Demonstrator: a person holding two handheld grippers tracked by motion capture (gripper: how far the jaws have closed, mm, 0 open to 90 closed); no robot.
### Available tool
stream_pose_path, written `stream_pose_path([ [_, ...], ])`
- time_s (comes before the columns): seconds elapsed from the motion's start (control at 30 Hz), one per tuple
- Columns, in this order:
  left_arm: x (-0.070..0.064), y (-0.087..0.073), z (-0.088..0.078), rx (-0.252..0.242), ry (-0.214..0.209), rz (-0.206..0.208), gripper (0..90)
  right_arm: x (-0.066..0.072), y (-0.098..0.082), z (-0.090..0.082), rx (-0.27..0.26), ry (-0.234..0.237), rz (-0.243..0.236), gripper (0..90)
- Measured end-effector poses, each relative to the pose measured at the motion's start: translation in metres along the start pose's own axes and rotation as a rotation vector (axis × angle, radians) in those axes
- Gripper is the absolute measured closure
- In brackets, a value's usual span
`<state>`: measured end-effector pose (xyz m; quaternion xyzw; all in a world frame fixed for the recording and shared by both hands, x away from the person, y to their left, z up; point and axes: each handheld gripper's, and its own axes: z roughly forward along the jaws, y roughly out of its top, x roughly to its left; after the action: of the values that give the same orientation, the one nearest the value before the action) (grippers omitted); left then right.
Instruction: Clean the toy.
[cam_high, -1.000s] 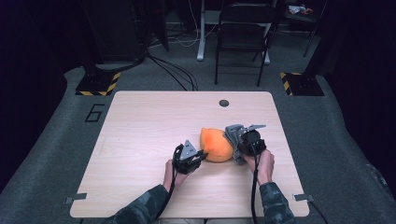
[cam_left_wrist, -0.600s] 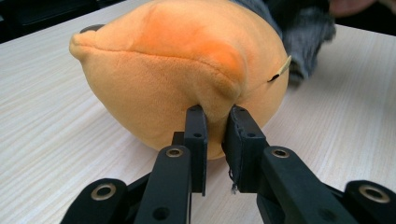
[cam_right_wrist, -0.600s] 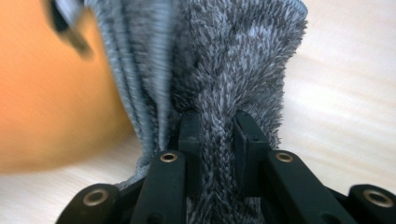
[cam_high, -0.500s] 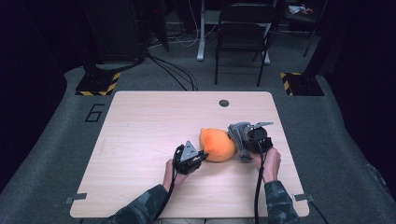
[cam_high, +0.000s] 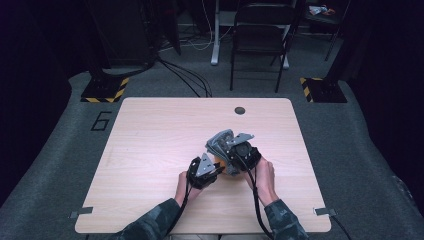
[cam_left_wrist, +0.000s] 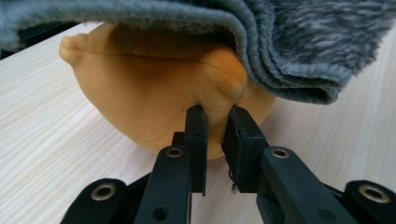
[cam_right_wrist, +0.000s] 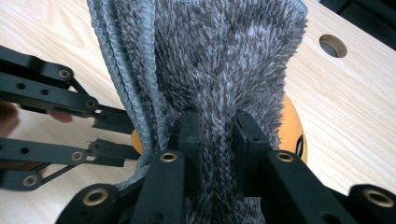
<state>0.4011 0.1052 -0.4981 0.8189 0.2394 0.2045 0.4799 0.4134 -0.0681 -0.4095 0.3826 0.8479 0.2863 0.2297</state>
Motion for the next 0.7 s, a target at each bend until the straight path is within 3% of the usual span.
stream_pose_path([
  [0.03, 0.0, 0.0, 0.0, -0.006, -0.002, -0.01, 79.1, -0.003, 0.0, 0.001, -0.014, 0.006, -0.008, 75.5],
  [0.33, 0.003, -0.002, 0.0, -0.002, -0.006, -0.034, 82.4, -0.027, -0.009, 0.003, -0.007, 0.008, 0.08, 75.5],
  [0.7, 0.004, -0.002, 0.001, 0.004, -0.004, -0.031, 83.3, -0.043, -0.016, 0.005, 0.008, 0.008, 0.13, 75.4],
])
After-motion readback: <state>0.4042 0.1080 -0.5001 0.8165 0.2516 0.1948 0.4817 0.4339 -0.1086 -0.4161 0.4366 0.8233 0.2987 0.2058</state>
